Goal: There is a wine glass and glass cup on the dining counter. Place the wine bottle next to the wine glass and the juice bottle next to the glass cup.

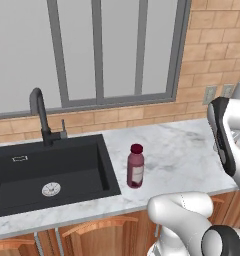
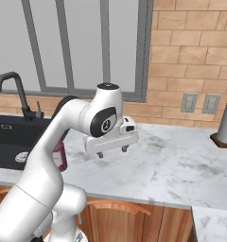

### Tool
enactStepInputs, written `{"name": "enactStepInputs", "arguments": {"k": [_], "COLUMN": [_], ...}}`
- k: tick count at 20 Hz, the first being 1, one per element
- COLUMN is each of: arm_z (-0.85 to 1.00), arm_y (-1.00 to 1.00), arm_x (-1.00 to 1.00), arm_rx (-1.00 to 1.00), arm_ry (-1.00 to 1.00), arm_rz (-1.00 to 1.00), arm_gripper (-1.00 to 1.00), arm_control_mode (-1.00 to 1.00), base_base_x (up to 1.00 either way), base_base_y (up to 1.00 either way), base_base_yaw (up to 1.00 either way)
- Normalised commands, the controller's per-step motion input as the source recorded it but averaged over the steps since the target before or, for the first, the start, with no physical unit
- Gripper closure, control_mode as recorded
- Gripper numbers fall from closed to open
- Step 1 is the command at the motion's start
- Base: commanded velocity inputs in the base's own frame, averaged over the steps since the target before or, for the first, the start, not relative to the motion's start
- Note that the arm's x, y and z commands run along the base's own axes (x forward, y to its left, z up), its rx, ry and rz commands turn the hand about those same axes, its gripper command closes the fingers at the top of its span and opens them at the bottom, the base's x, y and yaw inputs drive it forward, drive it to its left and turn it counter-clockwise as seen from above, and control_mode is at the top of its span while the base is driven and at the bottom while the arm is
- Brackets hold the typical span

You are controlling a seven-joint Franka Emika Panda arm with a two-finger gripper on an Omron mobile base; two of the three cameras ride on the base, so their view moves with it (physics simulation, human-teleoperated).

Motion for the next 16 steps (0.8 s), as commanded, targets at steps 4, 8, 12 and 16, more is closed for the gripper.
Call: {"name": "enactStepInputs", "arguments": {"k": [4,8,12,16], "arm_z": [0.0,0.03,0.21,0.23], "arm_y": [0.0,0.0,0.0,0.04], "arm_x": [0.0,-0.05,-0.08,-0.2], "arm_rx": [0.0,0.04,0.11,0.28], "arm_ry": [0.0,-0.06,-0.16,-0.14], "arm_rz": [0.0,0.0,0.03,0.16], "arm_gripper": [-1.0,-1.0,-1.0,-1.0], "arm_control_mode": [1.0,-1.0,-1.0,-1.0], "base_base_x": [-0.02,0.0,0.0,0.0], "base_base_y": [0.0,0.0,0.0,0.0], "base_base_yaw": [0.0,0.0,0.0,0.0]}}
